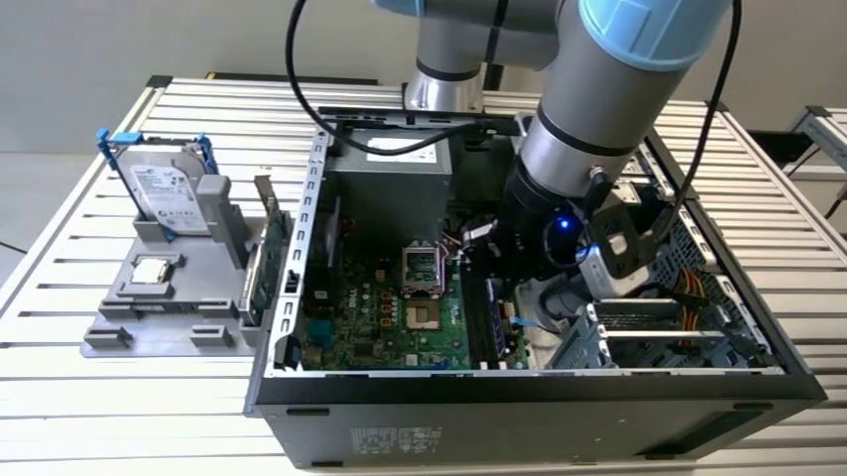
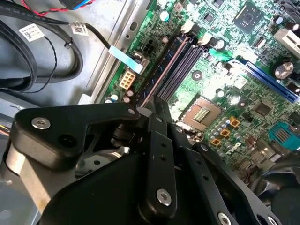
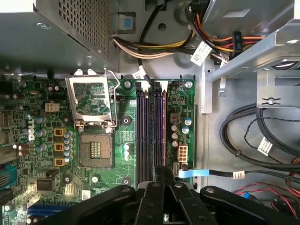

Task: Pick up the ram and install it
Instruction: 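Press down the ram until it locks into place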

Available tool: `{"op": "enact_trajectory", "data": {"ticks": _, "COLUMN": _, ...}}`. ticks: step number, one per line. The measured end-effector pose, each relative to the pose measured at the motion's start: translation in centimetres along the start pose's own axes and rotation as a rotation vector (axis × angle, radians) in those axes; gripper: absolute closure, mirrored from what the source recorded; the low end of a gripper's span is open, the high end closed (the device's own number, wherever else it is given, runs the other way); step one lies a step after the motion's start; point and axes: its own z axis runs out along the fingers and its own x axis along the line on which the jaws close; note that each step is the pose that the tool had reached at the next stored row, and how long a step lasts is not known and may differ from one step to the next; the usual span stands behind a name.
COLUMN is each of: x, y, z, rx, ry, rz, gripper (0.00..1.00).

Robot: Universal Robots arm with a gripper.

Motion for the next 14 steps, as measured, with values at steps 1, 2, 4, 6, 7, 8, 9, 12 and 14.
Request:
{"op": "enact_trajectory", "data": {"ticks": 1, "x": 0.00, "y": 0.00, "z": -0.03, "rx": -0.0001, "ry": 0.0002, "rz": 0.000, "gripper": 1.00}}
{"op": "enact_trajectory", "data": {"ticks": 2, "x": 0.01, "y": 0.00, "z": -0.07, "rx": -0.0001, "ry": 0.0005, "rz": 0.000, "gripper": 1.00}}
{"op": "enact_trajectory", "data": {"ticks": 4, "x": 0.01, "y": 0.00, "z": -0.14, "rx": -0.0002, "ry": 0.0010, "rz": 0.000, "gripper": 1.00}}
{"op": "enact_trajectory", "data": {"ticks": 6, "x": 0.01, "y": 0.00, "z": -0.21, "rx": -0.0002, "ry": 0.0015, "rz": 0.000, "gripper": 1.00}}
{"op": "enact_trajectory", "data": {"ticks": 7, "x": 0.02, "y": 0.01, "z": -0.25, "rx": -0.0001, "ry": 0.0018, "rz": 0.000, "gripper": 1.00}}
{"op": "enact_trajectory", "data": {"ticks": 8, "x": 0.02, "y": 0.01, "z": -0.29, "rx": -0.0001, "ry": 0.0020, "rz": 0.000, "gripper": 1.00}}
{"op": "enact_trajectory", "data": {"ticks": 9, "x": 0.02, "y": 0.00, "z": -0.32, "rx": -0.0001, "ry": 0.0023, "rz": 0.000, "gripper": 1.00}}
{"op": "enact_trajectory", "data": {"ticks": 12, "x": 0.03, "y": 0.01, "z": -0.43, "rx": -0.0001, "ry": 0.0031, "rz": 0.000, "gripper": 1.00}}
{"op": "enact_trajectory", "data": {"ticks": 14, "x": 0.03, "y": 0.01, "z": -0.45, "rx": -0.0002, "ry": 0.0034, "rz": 0.000, "gripper": 1.00}}
